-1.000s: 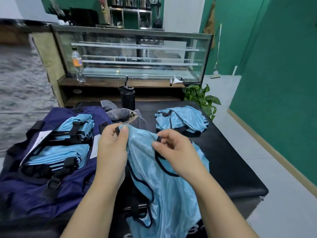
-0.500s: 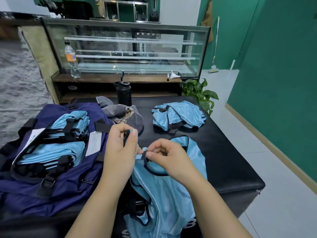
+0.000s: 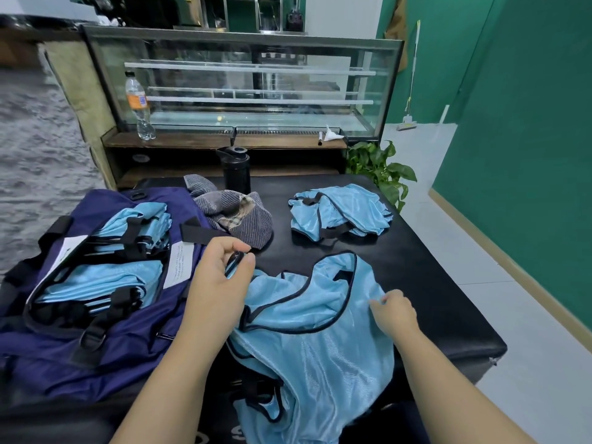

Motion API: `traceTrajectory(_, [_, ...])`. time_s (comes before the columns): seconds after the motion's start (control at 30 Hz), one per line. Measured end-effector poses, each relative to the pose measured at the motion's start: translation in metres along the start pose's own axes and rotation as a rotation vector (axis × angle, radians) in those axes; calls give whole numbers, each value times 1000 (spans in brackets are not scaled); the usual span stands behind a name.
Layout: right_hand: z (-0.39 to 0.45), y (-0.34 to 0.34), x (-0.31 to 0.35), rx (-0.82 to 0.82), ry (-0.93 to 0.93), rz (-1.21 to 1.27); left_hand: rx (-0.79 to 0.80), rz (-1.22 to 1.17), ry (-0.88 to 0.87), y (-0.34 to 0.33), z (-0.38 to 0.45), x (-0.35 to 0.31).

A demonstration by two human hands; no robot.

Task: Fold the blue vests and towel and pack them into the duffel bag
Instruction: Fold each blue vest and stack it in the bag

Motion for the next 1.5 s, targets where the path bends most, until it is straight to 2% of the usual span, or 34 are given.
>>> traceTrajectory(0.1, [-8,0,-7,-40,-64,316,-29,-51,1,8,4,0])
traceTrajectory(0.3, [-26,-26,-1,212,-67,365,-29,-53,21,16,1,2])
traceTrajectory(0.47, [-62,-10,38,277,77,489,-23,-74,71,29,-5,1])
traceTrajectory(0.6, [-106,3,76,419,183,838,-28,-79,82,34,-21,-1])
traceTrajectory(0.7, [-141,6,93,471,242,941,20,0,67,26,-41,1])
traceTrajectory(0.83, [-180,15,101,435,355,993,72,63,68,21,-70,15])
traceTrajectory(0.93, [-203,18,99,508,451,1088,140,-2,130,11,-93,22])
traceTrajectory(1.03, [-225,27,95,562,549,1098,313,-76,306,-10,-119,28])
traceTrajectory(1.13, [-237,32,89,574,590,1061,507,-75,357,-29,-143,23])
traceTrajectory(1.23, [-243,34,81,580,601,1051,461,-221,396,-31,-152,18])
traceTrajectory(1.33, [-246,35,76,572,600,1057,352,-306,314,-21,-147,9])
traceTrajectory(1.5, [-251,37,78,578,592,1116,327,-250,247,-6,-146,4])
Point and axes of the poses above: each hand's wrist, its own z-axis towards the middle knuckle, its own y-axis out of the back of the hand, x = y × z, the point moved 8 cm from there along z, towards the middle knuckle, and after that the axes turned 1 degree about y, right-handed, at the moved point
